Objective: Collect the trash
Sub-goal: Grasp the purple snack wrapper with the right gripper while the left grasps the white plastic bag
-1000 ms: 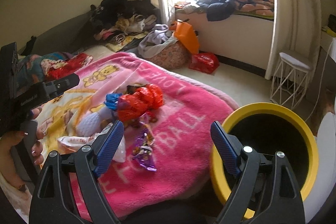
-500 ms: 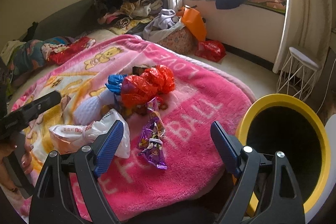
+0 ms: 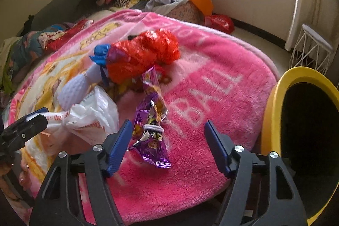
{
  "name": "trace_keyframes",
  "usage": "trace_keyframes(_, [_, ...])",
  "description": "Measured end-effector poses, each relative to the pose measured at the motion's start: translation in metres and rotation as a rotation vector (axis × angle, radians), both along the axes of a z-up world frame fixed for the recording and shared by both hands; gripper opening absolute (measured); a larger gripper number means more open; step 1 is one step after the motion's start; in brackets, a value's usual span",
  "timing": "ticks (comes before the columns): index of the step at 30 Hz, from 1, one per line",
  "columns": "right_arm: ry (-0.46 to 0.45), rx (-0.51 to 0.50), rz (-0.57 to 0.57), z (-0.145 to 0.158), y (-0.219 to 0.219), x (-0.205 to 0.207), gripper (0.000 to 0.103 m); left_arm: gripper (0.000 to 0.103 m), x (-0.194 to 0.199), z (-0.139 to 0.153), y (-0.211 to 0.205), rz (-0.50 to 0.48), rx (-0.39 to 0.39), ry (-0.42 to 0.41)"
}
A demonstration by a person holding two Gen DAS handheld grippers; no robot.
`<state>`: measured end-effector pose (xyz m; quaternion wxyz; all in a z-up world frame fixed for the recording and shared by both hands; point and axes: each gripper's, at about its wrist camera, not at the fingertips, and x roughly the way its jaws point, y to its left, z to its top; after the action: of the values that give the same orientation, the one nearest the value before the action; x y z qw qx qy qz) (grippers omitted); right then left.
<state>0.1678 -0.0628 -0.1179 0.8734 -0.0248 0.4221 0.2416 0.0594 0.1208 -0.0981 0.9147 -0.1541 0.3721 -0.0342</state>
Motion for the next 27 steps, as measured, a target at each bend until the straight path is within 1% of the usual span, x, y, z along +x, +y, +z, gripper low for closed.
trace_keyframes(2, [0.017, -0.006, 0.019, -0.005, 0.004, 0.001, 0.064, 0.092, 0.000, -0.005, -0.001, -0.011, -0.002, 0.009])
trace_keyframes(5, [0.058, -0.007, 0.042, -0.016, 0.010, 0.002, 0.054, 0.092, 0.003, -0.014, -0.003, -0.012, -0.012, 0.033])
trace_keyframes(7, [0.084, -0.005, 0.069, -0.023, 0.013, 0.001, 0.039, 0.092, 0.004, -0.017, -0.005, -0.017, -0.015, 0.042])
trace_keyframes(8, [0.083, -0.012, 0.075, -0.025, 0.014, -0.001, 0.039, 0.091, 0.004, -0.020, -0.006, -0.024, -0.017, 0.048])
trace_keyframes(10, [0.077, -0.020, 0.083, -0.026, 0.016, -0.005, 0.039, 0.078, 0.005, -0.022, -0.009, -0.034, -0.025, 0.060])
trace_keyframes(11, [0.078, -0.013, 0.081, -0.026, 0.014, -0.006, 0.038, 0.075, 0.006, -0.023, -0.010, -0.042, -0.027, 0.068])
trace_keyframes(13, [0.081, 0.000, 0.075, -0.025, 0.012, -0.008, 0.038, 0.065, 0.007, -0.024, -0.012, -0.056, -0.019, 0.072])
trace_keyframes(14, [0.080, 0.002, 0.071, -0.024, 0.011, -0.009, 0.038, 0.062, 0.007, -0.024, -0.013, -0.062, -0.016, 0.075])
trace_keyframes(19, [0.079, 0.011, 0.060, -0.024, 0.004, -0.016, 0.037, 0.051, 0.006, -0.023, -0.015, -0.068, -0.030, 0.079])
trace_keyframes(23, [0.071, 0.015, 0.056, -0.022, 0.000, -0.019, 0.037, 0.046, 0.005, -0.020, -0.017, -0.083, -0.063, 0.079])
trace_keyframes(25, [0.068, 0.020, 0.053, -0.021, -0.003, -0.020, 0.037, 0.042, 0.004, -0.017, -0.020, -0.094, -0.076, 0.074])
trace_keyframes(27, [0.065, 0.030, 0.046, -0.018, -0.007, -0.020, 0.037, 0.040, 0.004, -0.013, -0.024, -0.103, -0.066, 0.065])
